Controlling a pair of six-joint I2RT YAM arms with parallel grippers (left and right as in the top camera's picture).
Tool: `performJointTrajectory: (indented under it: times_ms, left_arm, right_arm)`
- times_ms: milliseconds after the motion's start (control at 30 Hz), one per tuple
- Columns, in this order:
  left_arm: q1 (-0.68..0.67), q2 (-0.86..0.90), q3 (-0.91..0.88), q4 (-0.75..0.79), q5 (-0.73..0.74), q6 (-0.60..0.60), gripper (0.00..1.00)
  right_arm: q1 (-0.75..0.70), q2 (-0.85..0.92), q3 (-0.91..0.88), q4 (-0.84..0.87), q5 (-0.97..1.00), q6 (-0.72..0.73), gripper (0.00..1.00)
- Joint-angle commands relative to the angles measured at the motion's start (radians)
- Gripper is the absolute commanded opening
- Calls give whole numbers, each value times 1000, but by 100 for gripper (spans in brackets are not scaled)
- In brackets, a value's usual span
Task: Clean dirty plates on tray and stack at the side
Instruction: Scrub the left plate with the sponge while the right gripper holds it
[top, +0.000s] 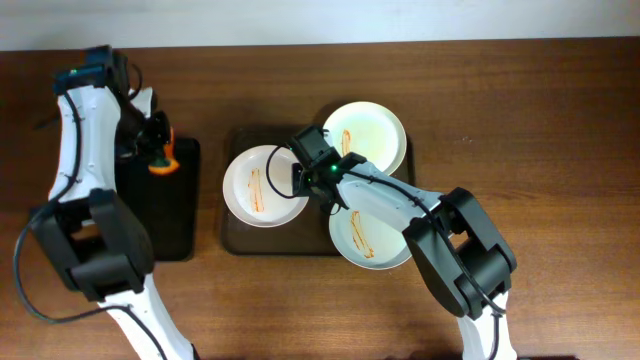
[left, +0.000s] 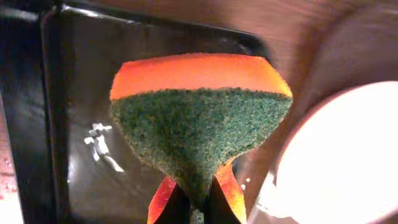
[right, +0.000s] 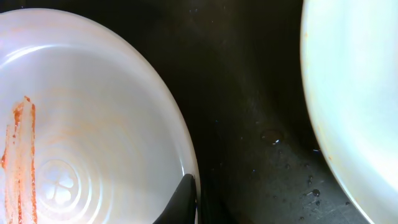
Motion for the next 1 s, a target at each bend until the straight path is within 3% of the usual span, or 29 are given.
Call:
performJointTrajectory:
  times_ms: [0,67,167,267,400,500,633,667,733,967]
  left_arm:
    - [-76,-109,27,-43,74,35,0]
    - [-122,-101,-33,0,137,35,0]
    - [-274,-101,-378,359,218,54,0]
    - [-328,-101,-513,526,209,53,0]
    - [-332,-100,-578,578,159,39,0]
    - [-329,-100,-594,500,68,-31,0]
    - [-326,-100,-593,322,165,-58,0]
    - [-328,-100,-593,303,230,-17,0]
    - [-333,-100,-593,332,316,61,0]
    - [-333,-100,-593,477,344,57,0]
  right_arm:
    - [-27,26,-1,-16,-145,5,4]
    - [-77,26,-1,-23,-275,22,4]
    - [-107,26,-5,-37,-319,31,4]
    - [-107,26,-5,-38,-315,31,4]
    - [-107,26,-5,-37,-312,31,4]
    - [-107,26,-5,-42,-312,30,4]
    - [-107,26,-5,-41,-311,31,4]
    - [-107,26,-5,-41,-309,31,4]
    - [-107,26,-5,-41,-309,31,4]
    - [-107,26,-5,-43,-309,31,4]
